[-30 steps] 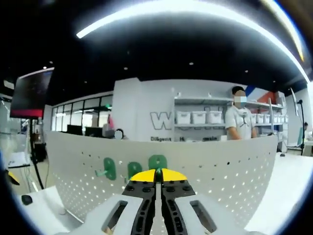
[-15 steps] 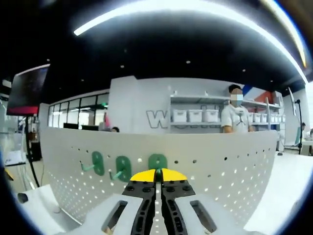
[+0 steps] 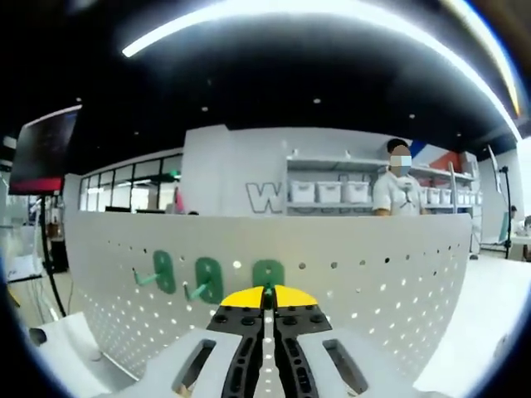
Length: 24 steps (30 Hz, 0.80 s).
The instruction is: Insert the hook assembly into the mounting plate slot until the hook locks in place.
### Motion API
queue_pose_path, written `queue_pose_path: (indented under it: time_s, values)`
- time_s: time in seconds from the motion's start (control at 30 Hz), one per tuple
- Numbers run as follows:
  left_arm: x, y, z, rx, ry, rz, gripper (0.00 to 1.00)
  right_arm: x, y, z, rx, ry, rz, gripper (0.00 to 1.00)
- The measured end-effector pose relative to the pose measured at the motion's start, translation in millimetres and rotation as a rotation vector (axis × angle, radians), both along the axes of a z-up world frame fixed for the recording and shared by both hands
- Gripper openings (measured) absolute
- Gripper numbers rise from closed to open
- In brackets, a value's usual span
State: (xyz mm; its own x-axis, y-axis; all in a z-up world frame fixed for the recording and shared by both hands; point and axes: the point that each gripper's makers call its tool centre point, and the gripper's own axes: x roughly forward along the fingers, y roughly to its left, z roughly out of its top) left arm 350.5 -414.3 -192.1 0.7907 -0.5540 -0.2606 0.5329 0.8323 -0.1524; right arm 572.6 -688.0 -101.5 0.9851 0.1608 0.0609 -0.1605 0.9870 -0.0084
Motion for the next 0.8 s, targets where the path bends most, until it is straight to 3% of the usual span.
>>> queue_pose_path:
  time_s: [0.47,0.8]
  values:
    - [-4.8,6,1.4,-0.007,-0.005,0.01,0.94,-4,3,0.2,-0.045,0.022,-0.001,0.09]
    - [-7.5,12,2.7,-0.012,-0.006,0.019,0.95,-16,-4,28.4,-0.059,-0.041,-0.024,0.14]
